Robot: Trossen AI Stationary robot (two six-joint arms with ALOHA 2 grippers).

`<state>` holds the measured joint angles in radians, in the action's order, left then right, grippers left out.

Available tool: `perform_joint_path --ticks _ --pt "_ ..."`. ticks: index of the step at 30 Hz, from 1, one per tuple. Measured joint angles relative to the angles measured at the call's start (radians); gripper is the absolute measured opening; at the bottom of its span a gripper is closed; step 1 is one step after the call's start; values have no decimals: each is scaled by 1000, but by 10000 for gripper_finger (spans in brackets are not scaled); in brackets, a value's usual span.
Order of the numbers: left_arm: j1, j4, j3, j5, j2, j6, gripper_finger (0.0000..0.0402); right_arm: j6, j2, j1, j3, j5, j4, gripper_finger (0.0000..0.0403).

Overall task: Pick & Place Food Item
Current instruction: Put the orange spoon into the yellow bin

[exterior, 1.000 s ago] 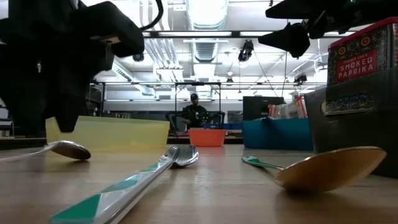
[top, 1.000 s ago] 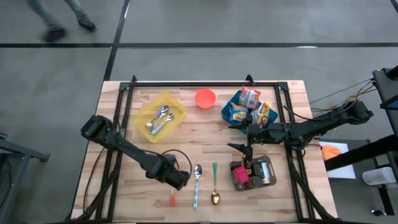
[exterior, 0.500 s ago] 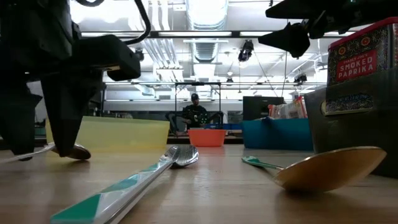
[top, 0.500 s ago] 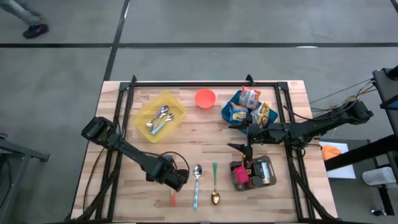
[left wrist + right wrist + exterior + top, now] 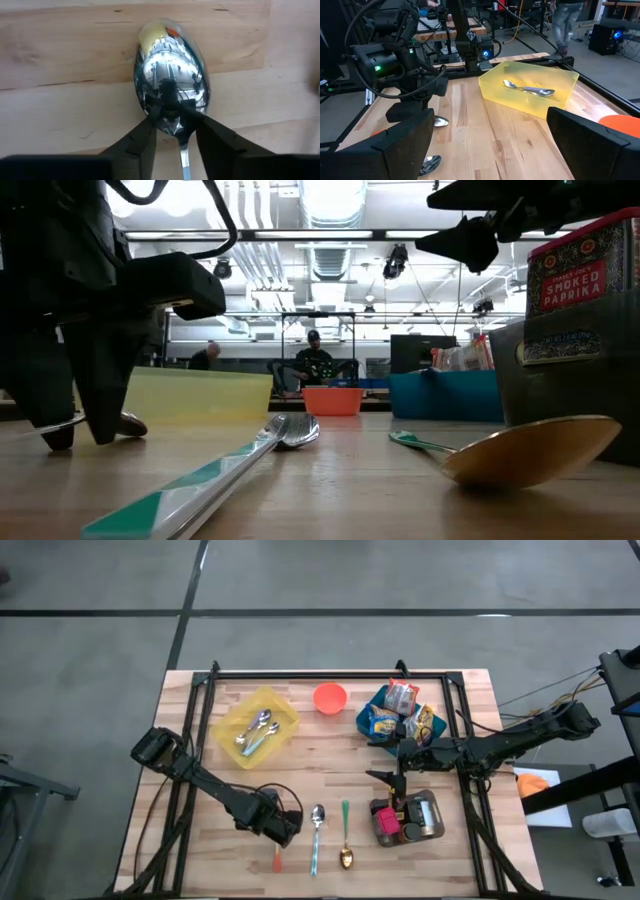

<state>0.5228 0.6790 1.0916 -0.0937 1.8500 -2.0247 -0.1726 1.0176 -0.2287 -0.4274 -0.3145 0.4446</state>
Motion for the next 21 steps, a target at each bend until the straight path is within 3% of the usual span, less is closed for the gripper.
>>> perform_joint_path --ticks 11,21 --pt "0 -2 0 0 0 -8 32 0 0 0 0 0 0 381" --pt "0 1 0 -1 0 -11 5 0 0 0 0 0 0 381"
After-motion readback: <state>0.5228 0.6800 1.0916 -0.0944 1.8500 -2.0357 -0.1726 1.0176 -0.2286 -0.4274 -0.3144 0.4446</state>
